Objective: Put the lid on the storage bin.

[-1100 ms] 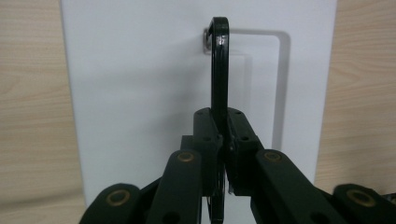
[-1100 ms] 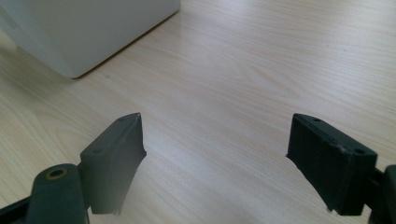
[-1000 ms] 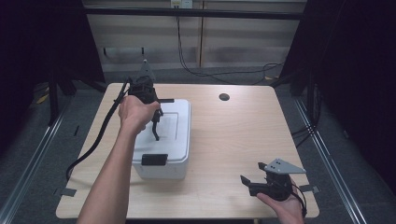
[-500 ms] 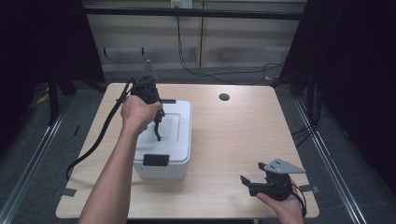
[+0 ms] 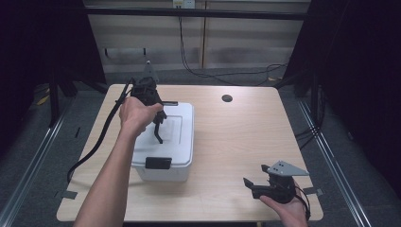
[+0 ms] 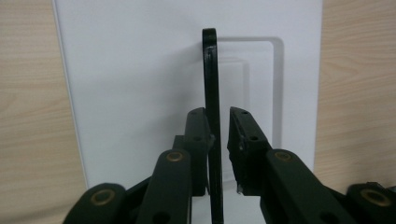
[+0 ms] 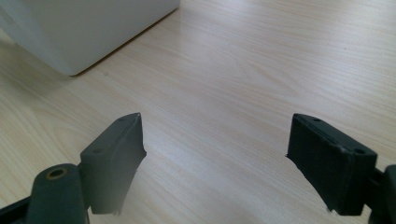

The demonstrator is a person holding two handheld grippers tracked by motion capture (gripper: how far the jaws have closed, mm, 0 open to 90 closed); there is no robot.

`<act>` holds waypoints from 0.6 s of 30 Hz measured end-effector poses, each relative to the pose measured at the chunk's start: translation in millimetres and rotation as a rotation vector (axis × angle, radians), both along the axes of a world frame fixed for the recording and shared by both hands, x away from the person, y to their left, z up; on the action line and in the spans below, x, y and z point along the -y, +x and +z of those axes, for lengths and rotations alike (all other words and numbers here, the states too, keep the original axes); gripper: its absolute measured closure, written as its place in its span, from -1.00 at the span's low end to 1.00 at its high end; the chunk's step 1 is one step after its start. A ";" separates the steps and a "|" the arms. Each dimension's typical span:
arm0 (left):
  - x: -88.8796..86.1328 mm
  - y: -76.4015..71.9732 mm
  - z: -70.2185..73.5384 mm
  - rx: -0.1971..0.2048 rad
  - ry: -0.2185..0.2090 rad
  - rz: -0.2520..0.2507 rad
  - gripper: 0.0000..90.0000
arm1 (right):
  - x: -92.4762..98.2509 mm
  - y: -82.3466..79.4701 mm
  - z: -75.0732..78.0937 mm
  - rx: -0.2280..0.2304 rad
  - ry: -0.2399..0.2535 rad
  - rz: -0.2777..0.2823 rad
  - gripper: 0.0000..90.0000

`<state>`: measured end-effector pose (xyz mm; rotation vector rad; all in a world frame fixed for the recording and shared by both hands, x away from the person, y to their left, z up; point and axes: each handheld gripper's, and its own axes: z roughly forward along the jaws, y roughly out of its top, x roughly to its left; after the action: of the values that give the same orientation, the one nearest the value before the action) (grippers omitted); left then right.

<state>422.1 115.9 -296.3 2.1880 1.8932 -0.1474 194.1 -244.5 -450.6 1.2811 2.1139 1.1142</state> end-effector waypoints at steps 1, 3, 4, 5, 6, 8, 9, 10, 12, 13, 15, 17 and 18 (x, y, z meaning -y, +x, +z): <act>0.0 0.0 0.0 0.000 0.000 0.000 0.66 | 0.0 0.0 0.0 0.000 0.000 0.000 -0.60; -3.3 1.3 -1.1 0.019 0.030 0.010 0.64 | 0.5 -0.2 -0.1 -0.003 0.002 -0.003 -0.60; -5.3 1.8 -0.8 0.015 0.020 0.007 0.64 | 0.5 -0.2 -0.1 -0.003 0.002 -0.003 -0.60; -6.1 1.9 -0.5 0.026 0.023 0.001 0.59 | 0.7 -0.1 -0.1 -0.003 0.002 -0.003 -0.60; -7.1 2.2 0.5 0.033 0.022 -0.010 0.52 | 0.7 -0.1 -0.2 -0.003 0.002 -0.004 -0.60; -8.9 2.0 2.8 0.050 0.020 -0.022 0.37 | 0.5 -0.1 -0.2 -0.003 0.002 -0.002 -0.60; -9.8 1.7 3.6 0.064 0.017 -0.040 0.16 | 0.2 -0.3 -0.1 -0.004 0.001 -0.003 -0.60; -9.8 1.7 3.6 0.064 0.017 -0.040 0.08 | 0.2 -0.3 -0.1 -0.004 0.001 -0.003 -0.60; -11.2 1.8 4.7 0.076 0.006 -0.085 -0.04 | 0.1 -0.3 -0.1 -0.003 0.000 -0.004 -0.60; -11.4 1.6 4.7 0.086 0.001 -0.075 -0.14 | 0.2 -0.4 0.0 -0.002 0.000 -0.004 -0.60; -12.7 0.2 7.6 0.120 0.010 -0.097 -0.24 | 0.3 -0.4 0.1 -0.004 0.001 -0.007 -0.60; -14.9 -0.5 9.2 0.132 -0.004 -0.125 -0.37 | 0.5 -0.1 -0.2 -0.003 0.001 -0.005 -0.60; -17.1 -1.4 10.6 0.140 -0.016 -0.143 -0.39 | 0.6 0.0 -0.2 -0.002 0.000 -0.005 -0.60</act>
<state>420.8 133.0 -285.7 2.2587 1.6568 -0.0333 194.1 -245.1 -450.8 1.2874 2.1115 1.1107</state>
